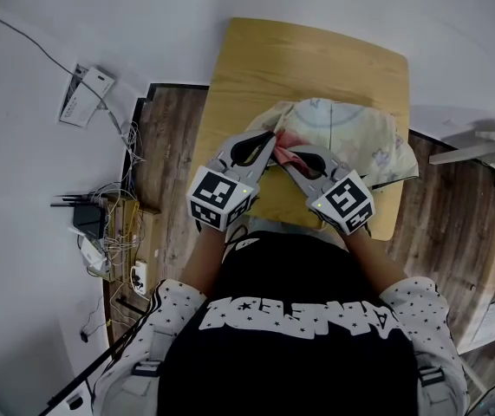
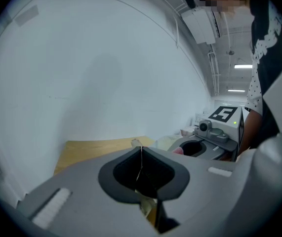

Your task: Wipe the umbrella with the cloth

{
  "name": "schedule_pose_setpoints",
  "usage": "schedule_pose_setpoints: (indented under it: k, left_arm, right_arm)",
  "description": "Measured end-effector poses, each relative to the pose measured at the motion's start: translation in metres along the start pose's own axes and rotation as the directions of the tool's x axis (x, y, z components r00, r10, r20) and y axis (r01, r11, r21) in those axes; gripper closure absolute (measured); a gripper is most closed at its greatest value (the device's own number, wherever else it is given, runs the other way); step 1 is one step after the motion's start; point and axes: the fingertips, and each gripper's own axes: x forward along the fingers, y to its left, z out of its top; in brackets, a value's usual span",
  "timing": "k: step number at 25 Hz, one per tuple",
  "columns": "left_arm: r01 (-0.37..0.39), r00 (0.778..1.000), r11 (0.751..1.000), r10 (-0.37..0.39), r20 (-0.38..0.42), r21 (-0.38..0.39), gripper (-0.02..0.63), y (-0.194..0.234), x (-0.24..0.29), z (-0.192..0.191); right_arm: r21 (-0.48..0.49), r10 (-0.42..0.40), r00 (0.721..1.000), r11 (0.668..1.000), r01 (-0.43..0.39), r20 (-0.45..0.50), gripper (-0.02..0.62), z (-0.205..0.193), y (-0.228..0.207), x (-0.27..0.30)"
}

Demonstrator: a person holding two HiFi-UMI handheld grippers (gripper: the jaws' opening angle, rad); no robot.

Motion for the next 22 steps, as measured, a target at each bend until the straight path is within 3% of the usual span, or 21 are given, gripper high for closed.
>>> schedule_pose_setpoints:
  k: [7, 10, 14, 19, 22]
  left_arm:
    - [-0.005, 1.000, 1.000, 0.005, -0.005, 0.004, 0.598, -0.001, 0.000, 0.000]
    - [-0.011, 1.000, 1.000, 0.011, -0.005, 0.000, 0.598, -0.001, 0.000, 0.000]
    - [-0.020, 1.000, 1.000, 0.020, 0.004, -0.002, 0.598, 0.000, 0.000, 0.002]
    - [-0.023, 1.000, 1.000, 0.023, 0.001, 0.002, 0.598, -0.001, 0.001, 0.001]
    - [-0.027, 1.000, 1.000, 0.027, -0.001, 0.003, 0.598, -0.002, 0.002, 0.002]
  right_arm:
    - [0.008, 0.082, 0.997, 0.997, -0.082, 0.005, 0.574, -0.002, 0.023, -0.006]
    - [0.013, 0.081, 0.996, 0.997, -0.082, 0.029, 0.574, 0.007, 0.017, -0.017]
    - [0.004, 0.019, 0.997, 1.000, -0.019, 0.074, 0.574, 0.028, -0.015, -0.045]
    - [-0.021, -0.136, 0.982, 0.990, 0.140, 0.132, 0.574, 0.052, -0.074, -0.074]
    - [-0.041, -0.207, 0.971, 0.976, 0.213, 0.121, 0.574, 0.053, -0.106, -0.080]
